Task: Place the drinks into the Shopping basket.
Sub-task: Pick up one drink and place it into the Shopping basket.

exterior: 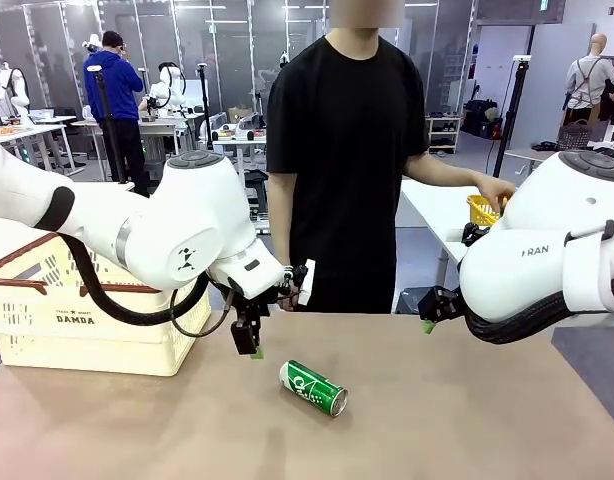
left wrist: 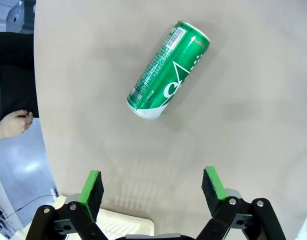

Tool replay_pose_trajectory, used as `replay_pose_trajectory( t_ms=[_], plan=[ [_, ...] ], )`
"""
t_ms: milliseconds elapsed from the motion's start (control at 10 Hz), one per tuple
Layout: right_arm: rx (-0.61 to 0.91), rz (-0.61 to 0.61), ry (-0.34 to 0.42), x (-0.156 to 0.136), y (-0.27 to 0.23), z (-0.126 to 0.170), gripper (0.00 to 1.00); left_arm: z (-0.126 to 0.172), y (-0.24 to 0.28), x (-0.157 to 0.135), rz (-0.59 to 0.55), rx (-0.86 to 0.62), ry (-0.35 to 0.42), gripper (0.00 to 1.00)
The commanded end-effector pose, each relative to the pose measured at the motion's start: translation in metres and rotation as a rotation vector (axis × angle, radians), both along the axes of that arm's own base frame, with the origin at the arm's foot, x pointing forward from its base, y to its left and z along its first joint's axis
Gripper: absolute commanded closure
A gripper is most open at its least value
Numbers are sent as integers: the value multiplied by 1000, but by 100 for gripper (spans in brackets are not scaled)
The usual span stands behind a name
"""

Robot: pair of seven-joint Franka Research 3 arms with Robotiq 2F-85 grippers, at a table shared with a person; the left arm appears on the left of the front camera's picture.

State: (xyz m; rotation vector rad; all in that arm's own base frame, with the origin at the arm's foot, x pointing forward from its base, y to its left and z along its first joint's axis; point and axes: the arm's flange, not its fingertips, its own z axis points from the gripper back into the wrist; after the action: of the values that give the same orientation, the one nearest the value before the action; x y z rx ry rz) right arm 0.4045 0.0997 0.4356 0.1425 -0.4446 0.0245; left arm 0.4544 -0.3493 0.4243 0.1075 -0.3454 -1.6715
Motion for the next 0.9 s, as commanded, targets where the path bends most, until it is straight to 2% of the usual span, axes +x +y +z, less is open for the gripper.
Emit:
replay_pose_trajectory(
  t_ms=[0, 200, 400, 800],
  plan=[
    [4, -1, 2, 0, -1, -1, 0, -7, -6, 1, -133, 15, 16, 0],
    [4, -1, 2, 0, -1, -1, 0, -14, -18, 9, -277, -33, 15, 0],
    [4, -1, 2, 0, -1, -1, 0, -22, -40, 16, -377, -11, 22, 0],
    [4, -1, 2, 0, -1, -1, 0, -42, -75, 20, -525, 55, 161, 0]
  ],
)
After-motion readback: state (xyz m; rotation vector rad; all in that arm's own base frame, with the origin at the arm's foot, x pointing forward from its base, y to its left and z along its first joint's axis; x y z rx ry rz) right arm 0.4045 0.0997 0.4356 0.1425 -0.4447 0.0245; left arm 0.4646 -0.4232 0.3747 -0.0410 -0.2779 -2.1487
